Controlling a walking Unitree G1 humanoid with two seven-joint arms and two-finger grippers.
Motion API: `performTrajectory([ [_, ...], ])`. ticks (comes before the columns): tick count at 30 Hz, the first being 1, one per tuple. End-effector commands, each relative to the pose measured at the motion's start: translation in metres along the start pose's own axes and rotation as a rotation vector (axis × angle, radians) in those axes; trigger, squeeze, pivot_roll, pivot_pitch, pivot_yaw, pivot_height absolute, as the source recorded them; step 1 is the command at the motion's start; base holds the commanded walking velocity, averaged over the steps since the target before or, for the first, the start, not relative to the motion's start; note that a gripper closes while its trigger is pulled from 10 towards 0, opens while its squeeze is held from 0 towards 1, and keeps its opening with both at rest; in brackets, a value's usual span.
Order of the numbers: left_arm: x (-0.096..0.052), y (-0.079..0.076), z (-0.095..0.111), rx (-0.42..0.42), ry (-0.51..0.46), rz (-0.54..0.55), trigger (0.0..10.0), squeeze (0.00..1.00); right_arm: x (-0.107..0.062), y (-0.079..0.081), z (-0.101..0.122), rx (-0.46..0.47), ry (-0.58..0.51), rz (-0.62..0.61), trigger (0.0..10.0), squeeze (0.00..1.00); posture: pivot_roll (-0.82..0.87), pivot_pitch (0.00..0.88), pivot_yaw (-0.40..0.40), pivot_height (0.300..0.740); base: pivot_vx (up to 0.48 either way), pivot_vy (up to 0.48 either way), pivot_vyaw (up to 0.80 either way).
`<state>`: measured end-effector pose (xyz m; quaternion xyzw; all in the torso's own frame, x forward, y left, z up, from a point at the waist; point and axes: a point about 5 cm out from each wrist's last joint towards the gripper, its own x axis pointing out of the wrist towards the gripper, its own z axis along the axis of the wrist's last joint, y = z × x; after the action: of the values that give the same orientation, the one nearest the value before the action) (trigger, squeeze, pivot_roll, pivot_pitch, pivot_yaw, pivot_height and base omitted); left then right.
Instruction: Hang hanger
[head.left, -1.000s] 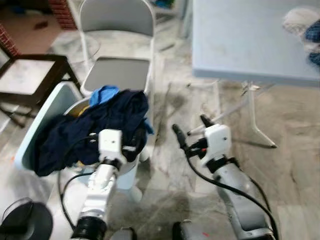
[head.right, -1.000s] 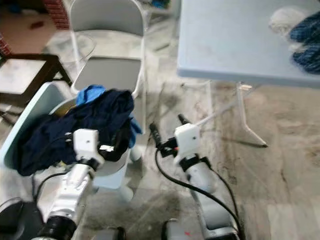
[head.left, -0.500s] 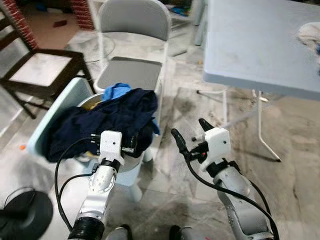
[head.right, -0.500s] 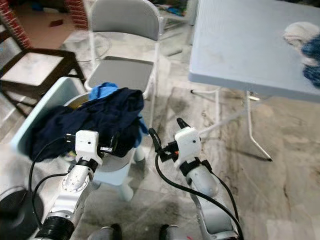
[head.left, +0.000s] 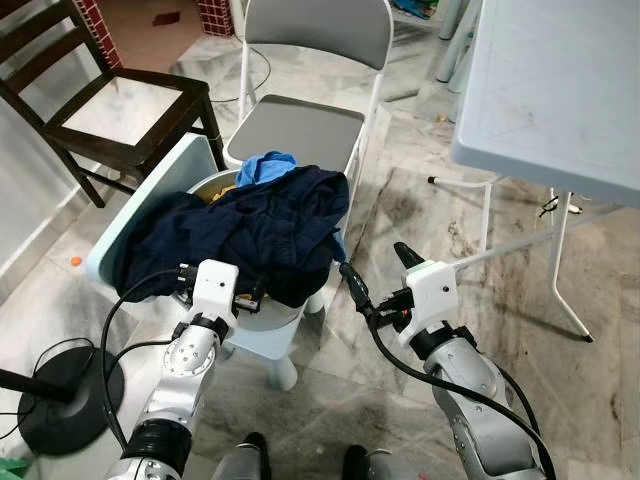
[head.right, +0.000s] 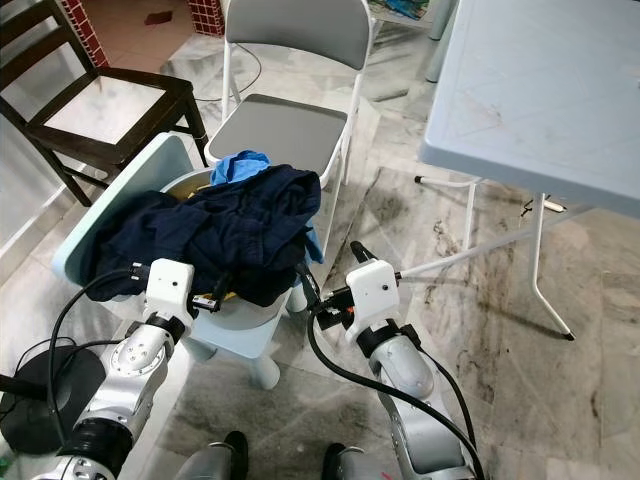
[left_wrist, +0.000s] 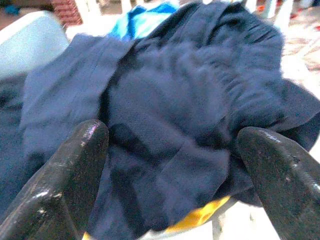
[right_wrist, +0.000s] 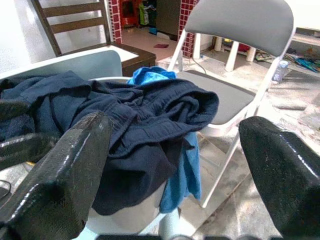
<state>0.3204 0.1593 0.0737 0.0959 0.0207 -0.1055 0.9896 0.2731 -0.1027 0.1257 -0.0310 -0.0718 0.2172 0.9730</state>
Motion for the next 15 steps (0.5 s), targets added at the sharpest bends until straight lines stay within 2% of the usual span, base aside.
performTrajectory([
  [1, 0.000, 0.001, 0.000, 0.034, -0.006, -0.032, 10.0, 0.00, -0.002, -0.001, 0.004, 0.004, -0.015, -0.012, 10.0, 0.00, 0.02, 0.269, -0.044, 0.740, 0.000, 0.000, 0.00],
  [2, 0.003, 0.001, 0.008, 0.083, -0.037, -0.068, 10.0, 0.00, -0.003, -0.001, 0.004, 0.007, -0.012, -0.018, 10.0, 0.00, 0.02, 0.271, -0.041, 0.740, 0.000, 0.000, 0.00],
  [4, 0.004, 0.001, 0.009, 0.103, -0.031, -0.082, 10.0, 0.00, -0.004, -0.001, 0.003, 0.010, -0.008, -0.024, 10.0, 0.00, 0.02, 0.274, -0.039, 0.740, 0.000, 0.000, 0.00],
  [6, 0.004, 0.002, 0.004, 0.111, 0.005, -0.092, 10.0, 0.00, -0.004, -0.001, 0.002, 0.011, -0.006, -0.028, 10.0, 0.00, 0.01, 0.276, -0.037, 0.740, 0.000, 0.000, 0.00],
  [9, 0.004, 0.002, -0.013, 0.129, 0.126, -0.131, 10.0, 0.00, -0.005, -0.001, 0.002, 0.013, -0.004, -0.029, 10.0, 0.00, 0.02, 0.280, -0.038, 0.740, 0.000, 0.000, 0.00],
  [13, 0.008, 0.005, -0.019, 0.129, 0.189, -0.150, 10.0, 0.00, -0.005, -0.001, 0.002, 0.015, 0.004, -0.023, 10.0, 0.00, 0.01, 0.284, -0.038, 0.740, 0.000, 0.000, 0.00],
  [14, 0.008, 0.005, -0.019, 0.124, 0.204, -0.159, 4.7, 0.00, -0.005, -0.001, 0.002, 0.015, 0.005, -0.021, 10.0, 0.00, 0.01, 0.286, -0.039, 0.740, 0.000, 0.000, 0.00],
  [15, 0.008, 0.005, -0.022, 0.128, 0.229, -0.170, 2.9, 0.00, -0.005, -0.001, 0.002, 0.015, 0.006, -0.020, 10.0, 0.00, 0.01, 0.287, -0.039, 0.740, 0.000, 0.000, 0.00],
])
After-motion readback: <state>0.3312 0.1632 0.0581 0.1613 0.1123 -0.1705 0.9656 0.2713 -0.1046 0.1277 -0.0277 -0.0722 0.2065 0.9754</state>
